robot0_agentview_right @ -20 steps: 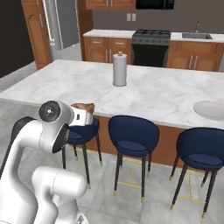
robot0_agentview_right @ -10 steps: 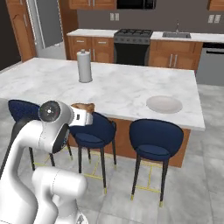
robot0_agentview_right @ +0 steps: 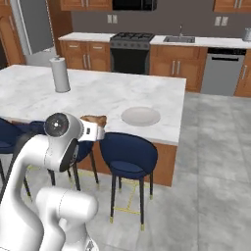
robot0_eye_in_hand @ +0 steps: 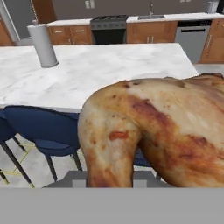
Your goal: Take the cheese, chicken drumstick, and eggplant from the fridge and place them on the plate on the dining counter to create an appetizer plate.
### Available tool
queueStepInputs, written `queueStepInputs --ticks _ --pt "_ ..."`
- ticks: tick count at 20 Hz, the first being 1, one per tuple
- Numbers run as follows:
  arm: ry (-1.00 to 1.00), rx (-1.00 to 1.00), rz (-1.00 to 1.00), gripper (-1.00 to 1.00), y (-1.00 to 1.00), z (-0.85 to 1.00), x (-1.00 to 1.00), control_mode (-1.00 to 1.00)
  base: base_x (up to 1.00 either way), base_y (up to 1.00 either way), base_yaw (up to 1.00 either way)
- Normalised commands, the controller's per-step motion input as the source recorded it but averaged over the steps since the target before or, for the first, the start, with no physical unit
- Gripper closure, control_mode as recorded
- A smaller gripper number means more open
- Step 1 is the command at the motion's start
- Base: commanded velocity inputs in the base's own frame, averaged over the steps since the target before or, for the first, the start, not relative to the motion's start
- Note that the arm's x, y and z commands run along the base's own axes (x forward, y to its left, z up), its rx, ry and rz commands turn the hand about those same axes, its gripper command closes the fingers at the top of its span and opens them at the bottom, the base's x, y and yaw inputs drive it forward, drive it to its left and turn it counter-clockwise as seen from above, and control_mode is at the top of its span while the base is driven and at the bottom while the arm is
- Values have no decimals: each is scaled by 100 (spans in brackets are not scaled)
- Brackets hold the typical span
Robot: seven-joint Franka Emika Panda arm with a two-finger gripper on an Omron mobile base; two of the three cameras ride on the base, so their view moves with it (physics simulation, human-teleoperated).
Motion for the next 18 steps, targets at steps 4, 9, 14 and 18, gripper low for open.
queueStepInputs --ticks 4,9,14,18 --pt "0 0 0 100 0 0 0 100 100 -37 0" --pt "0 0 0 100 0 0 0 100 100 -18 0" --pt "0 0 0 100 0 0 0 100 100 -26 0" --pt "0 0 0 100 0 0 0 100 87 -39 0"
